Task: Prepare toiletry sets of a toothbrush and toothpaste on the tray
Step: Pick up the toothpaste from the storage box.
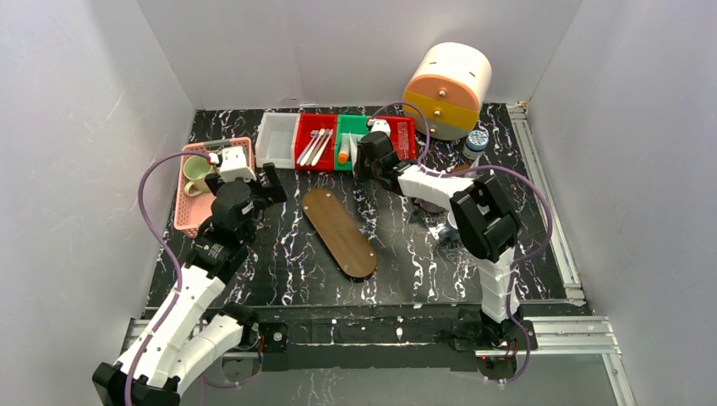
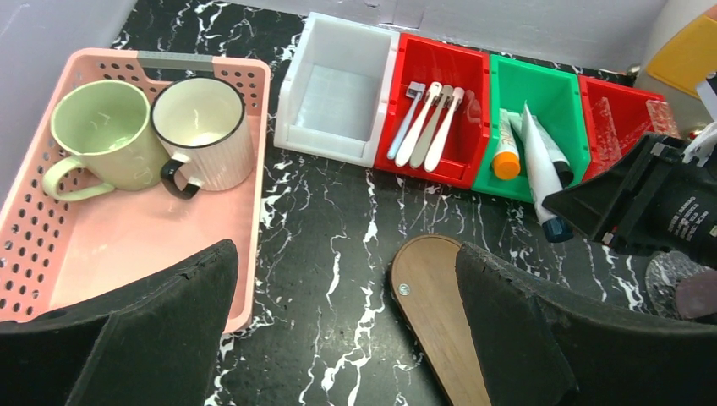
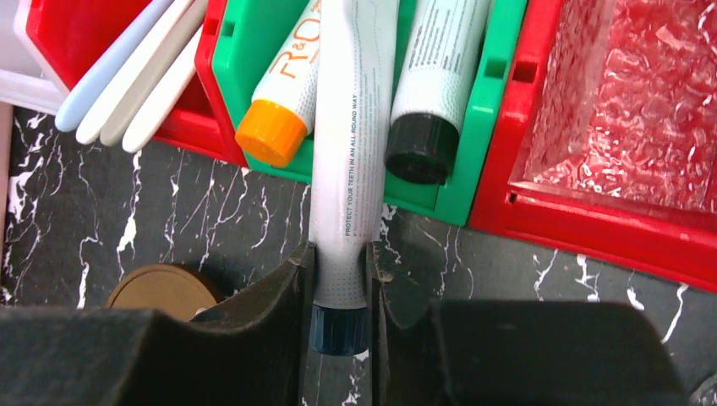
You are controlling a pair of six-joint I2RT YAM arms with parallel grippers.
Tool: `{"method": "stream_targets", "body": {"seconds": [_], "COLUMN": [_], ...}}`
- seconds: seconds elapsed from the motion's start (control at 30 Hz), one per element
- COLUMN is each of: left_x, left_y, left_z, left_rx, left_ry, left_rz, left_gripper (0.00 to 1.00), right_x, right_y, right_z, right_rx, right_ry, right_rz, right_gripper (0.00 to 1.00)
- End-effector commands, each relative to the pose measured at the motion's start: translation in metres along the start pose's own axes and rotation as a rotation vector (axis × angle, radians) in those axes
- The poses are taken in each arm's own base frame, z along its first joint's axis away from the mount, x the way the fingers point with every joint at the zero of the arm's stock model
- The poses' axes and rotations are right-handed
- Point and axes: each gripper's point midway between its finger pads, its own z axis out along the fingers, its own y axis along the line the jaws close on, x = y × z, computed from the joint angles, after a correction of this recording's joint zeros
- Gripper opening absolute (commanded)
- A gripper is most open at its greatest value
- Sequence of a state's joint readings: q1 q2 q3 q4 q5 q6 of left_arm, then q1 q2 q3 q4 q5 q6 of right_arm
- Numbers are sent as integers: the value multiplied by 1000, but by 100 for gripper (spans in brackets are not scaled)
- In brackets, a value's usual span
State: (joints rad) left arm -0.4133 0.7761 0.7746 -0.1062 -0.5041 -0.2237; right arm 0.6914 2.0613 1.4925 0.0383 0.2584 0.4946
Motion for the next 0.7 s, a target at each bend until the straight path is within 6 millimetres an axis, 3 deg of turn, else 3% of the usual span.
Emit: {"method": "stream_targets", "body": {"seconds": [0.0, 0.2, 0.33, 0.53, 0.67], "left_x": [2, 19, 39, 52, 46], "left_y": [-11, -45, -60, -66, -57], "left_z": [0, 4, 11, 18, 17], "left_rx": [47, 170, 201, 195, 155], "left_ry": [22, 111, 178, 228, 219], "left_rz": [-63, -222, -305, -335, -303], "left_gripper": [98, 98, 98, 98, 98], "right_x": [-47, -58, -59, -44, -30], "right_y": [24, 25, 24, 17, 10], "right_z": [-28, -45, -45, -18, 5], "right_rx": [-103, -138, -143, -109, -73], "right_ry": [-149, -220, -225, -170, -140], "right_rz": [72, 132, 173, 129, 61], "right_gripper": [23, 22, 17, 17, 20]}}
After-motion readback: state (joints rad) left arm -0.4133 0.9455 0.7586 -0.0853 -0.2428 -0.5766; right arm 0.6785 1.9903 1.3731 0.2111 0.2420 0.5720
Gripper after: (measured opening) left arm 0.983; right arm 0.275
